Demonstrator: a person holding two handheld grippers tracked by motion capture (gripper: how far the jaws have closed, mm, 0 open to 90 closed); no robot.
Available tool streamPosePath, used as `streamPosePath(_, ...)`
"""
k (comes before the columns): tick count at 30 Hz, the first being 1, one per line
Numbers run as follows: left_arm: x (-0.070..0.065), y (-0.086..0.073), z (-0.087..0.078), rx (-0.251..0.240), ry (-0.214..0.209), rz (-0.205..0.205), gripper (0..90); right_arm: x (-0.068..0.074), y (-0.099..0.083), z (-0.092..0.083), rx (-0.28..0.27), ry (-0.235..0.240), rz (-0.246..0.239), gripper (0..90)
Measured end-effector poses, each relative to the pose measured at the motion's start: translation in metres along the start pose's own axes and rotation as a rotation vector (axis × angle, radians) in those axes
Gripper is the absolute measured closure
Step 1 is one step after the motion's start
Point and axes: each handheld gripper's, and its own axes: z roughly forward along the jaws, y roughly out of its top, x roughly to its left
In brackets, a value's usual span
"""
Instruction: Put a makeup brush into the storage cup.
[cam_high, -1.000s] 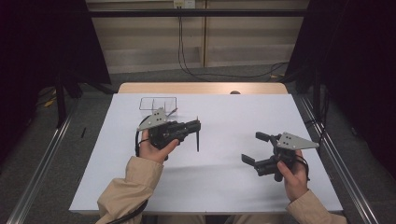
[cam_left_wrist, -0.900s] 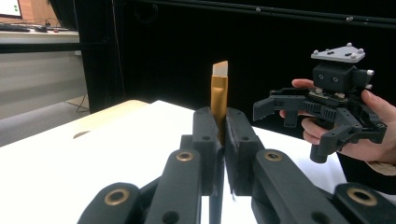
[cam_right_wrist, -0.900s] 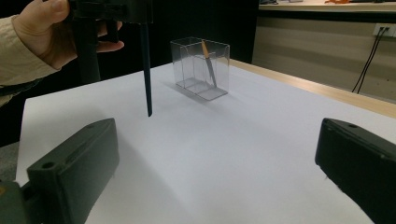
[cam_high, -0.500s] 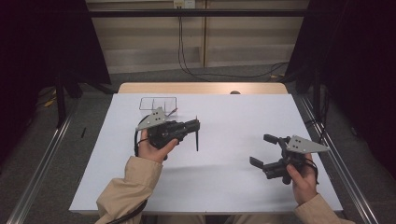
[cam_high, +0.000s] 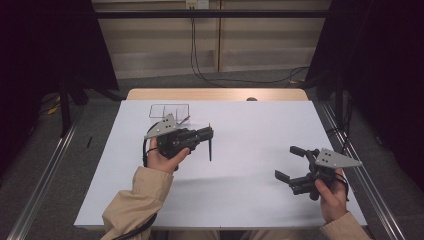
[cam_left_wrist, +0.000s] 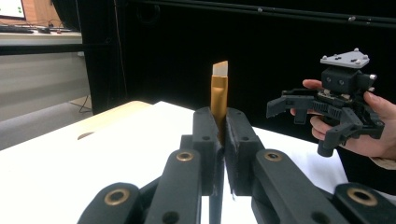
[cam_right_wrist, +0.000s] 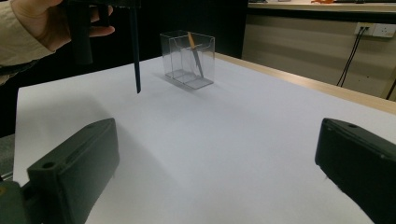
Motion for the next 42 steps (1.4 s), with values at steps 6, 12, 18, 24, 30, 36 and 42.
streamPosePath(6,0.0,0.001,0.0,0.004,0.003,0.003,84.1,0.0,0.0,-0.002,-0.002,0.005,-0.004,0.0)
streamPosePath(12,0.0,0.001,-0.002,0.003,0.004,0.002,84.1,0.0,0.0,-0.005,-0.007,0.011,0.0,0.0)
streamPosePath(18,0.0,0.003,-0.002,0.005,0.008,0.003,84.1,-0.002,-0.001,-0.008,-0.011,0.006,0.001,0.0)
streamPosePath(24,0.001,0.004,-0.004,0.0,0.011,0.002,84.1,-0.003,-0.001,-0.01,-0.013,0.003,0.002,0.0)
streamPosePath(30,0.003,0.007,-0.006,-0.005,0.022,0.004,84.1,-0.003,-0.001,-0.009,-0.012,0.009,-0.002,0.0)
streamPosePath(36,0.007,0.012,-0.009,-0.008,0.034,0.007,84.1,-0.003,-0.001,-0.009,-0.014,0.006,0.0,0.0)
streamPosePath(42,0.01,0.016,-0.013,-0.004,0.044,0.013,84.1,-0.003,-0.001,-0.009,-0.018,0.002,0.002,0.0)
